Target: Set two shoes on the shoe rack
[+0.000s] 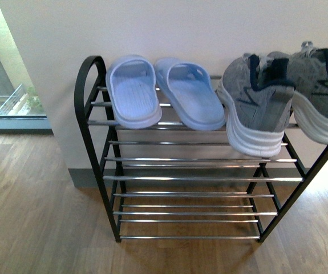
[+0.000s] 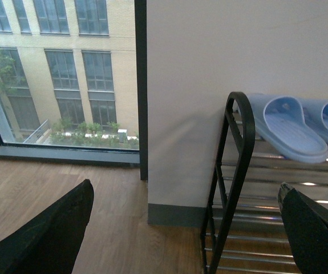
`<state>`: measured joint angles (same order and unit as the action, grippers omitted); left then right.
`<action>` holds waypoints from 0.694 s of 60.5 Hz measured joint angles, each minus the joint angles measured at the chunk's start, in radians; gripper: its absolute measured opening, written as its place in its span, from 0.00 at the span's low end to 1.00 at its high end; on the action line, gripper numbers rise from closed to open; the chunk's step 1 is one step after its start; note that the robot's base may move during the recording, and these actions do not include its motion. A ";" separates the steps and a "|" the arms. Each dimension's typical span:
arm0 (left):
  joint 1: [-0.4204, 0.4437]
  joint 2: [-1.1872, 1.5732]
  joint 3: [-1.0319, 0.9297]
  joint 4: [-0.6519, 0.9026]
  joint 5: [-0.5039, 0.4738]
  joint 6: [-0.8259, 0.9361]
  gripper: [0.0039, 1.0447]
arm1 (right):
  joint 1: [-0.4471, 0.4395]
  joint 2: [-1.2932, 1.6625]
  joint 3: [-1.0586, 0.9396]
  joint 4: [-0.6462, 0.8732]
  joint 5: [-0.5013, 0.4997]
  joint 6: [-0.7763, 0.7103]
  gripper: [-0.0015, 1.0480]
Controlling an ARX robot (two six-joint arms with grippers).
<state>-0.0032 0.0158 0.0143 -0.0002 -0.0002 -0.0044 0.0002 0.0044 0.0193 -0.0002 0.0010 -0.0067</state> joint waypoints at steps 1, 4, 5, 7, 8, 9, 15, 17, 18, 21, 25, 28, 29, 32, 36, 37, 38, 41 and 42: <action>0.000 0.000 0.000 0.000 0.000 0.000 0.91 | 0.000 0.000 0.000 0.000 0.000 0.000 0.91; 0.000 0.000 0.000 0.000 0.000 0.000 0.91 | 0.000 0.000 0.000 0.000 0.000 0.000 0.91; 0.000 0.000 0.000 0.000 0.000 0.000 0.91 | 0.000 0.000 0.000 0.000 -0.001 0.000 0.91; 0.000 0.000 0.000 0.000 0.000 0.000 0.91 | 0.000 0.000 0.000 0.000 0.000 0.000 0.91; 0.000 0.000 0.000 0.000 0.000 0.000 0.91 | 0.000 0.000 0.000 0.000 0.000 0.000 0.91; 0.000 0.000 0.000 0.000 0.000 0.000 0.91 | 0.000 0.000 0.000 0.000 0.000 0.000 0.91; 0.000 0.000 0.000 0.000 0.000 0.000 0.91 | 0.000 0.000 0.000 0.000 -0.001 0.000 0.91; 0.000 0.000 0.000 0.000 0.000 0.000 0.91 | 0.000 0.000 0.000 0.000 0.000 0.000 0.91; 0.000 0.000 0.000 0.000 0.000 0.000 0.91 | 0.000 0.000 0.000 0.000 -0.001 0.000 0.91; 0.000 0.000 0.000 0.000 0.000 0.000 0.91 | 0.000 0.000 0.000 0.000 0.000 0.000 0.91; 0.000 0.000 0.000 0.000 0.000 0.000 0.91 | 0.000 0.000 0.000 0.000 0.000 0.000 0.91; 0.000 0.000 0.000 0.000 0.000 0.000 0.91 | 0.000 0.000 0.000 0.000 0.000 0.000 0.91; 0.000 0.000 0.000 0.000 0.000 0.000 0.91 | 0.000 0.000 0.000 0.000 0.000 0.000 0.91; 0.000 0.000 0.000 0.000 0.000 0.000 0.91 | 0.000 0.000 0.000 0.000 0.000 0.000 0.91; 0.000 0.000 0.000 0.000 0.000 0.000 0.91 | 0.000 0.000 0.000 0.000 0.000 0.001 0.91; 0.000 0.000 0.000 0.000 0.001 0.000 0.91 | 0.000 0.000 0.000 0.000 0.000 0.001 0.91; 0.000 0.000 0.000 0.000 0.001 0.000 0.91 | 0.000 0.000 0.000 0.000 0.000 0.000 0.91; 0.000 0.000 0.000 0.000 0.000 0.000 0.91 | 0.000 0.000 0.000 0.000 0.000 0.000 0.91; 0.000 0.000 0.000 0.000 0.000 0.000 0.91 | 0.000 0.000 0.000 0.000 0.000 0.000 0.91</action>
<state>-0.0032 0.0158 0.0143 -0.0006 -0.0002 -0.0044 0.0002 0.0044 0.0193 -0.0006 0.0006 -0.0063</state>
